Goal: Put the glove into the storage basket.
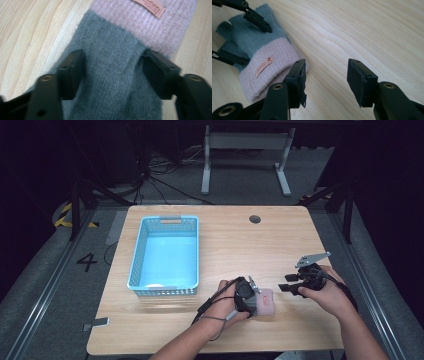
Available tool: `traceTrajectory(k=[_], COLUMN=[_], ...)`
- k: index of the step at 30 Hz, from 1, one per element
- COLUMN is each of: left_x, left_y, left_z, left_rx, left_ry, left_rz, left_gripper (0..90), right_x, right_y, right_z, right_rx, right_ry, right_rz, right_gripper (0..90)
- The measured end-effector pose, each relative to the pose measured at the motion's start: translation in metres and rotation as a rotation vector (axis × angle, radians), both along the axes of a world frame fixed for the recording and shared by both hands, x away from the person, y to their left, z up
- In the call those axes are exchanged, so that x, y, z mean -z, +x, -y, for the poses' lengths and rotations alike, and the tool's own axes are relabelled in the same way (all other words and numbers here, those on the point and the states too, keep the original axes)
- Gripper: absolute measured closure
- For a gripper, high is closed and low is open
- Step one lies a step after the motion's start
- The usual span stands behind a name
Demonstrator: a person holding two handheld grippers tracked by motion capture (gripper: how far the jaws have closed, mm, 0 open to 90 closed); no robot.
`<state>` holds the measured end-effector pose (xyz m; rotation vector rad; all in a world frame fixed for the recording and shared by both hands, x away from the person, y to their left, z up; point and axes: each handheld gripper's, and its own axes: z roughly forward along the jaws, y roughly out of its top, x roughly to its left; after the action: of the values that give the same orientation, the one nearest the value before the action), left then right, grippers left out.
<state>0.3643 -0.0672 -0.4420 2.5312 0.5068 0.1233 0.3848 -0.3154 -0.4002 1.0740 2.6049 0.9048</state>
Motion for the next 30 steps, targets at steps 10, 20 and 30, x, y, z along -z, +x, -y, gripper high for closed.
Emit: traceTrajectory(k=[10,20,30], left_x=[-0.002,-0.022,-0.061], left_y=[0.0,-0.002,0.002], left_z=[-0.006,-0.021,-0.05], left_rx=[-0.002,0.004,-0.015], left_ry=[-0.045,-0.071,-0.121], left_rz=[-0.014,-0.049,-0.006], left_gripper=[69.6,72.1,72.1], right_x=[0.001,-0.001,0.0], right_y=[0.002,0.007,0.01], right_z=[0.001,0.002,0.004], right_rx=[0.001,0.006,0.016], right_ry=[0.001,0.013,0.015], right_rz=[-0.004,0.003,-0.005], right_gripper=[49.9,49.9,49.9])
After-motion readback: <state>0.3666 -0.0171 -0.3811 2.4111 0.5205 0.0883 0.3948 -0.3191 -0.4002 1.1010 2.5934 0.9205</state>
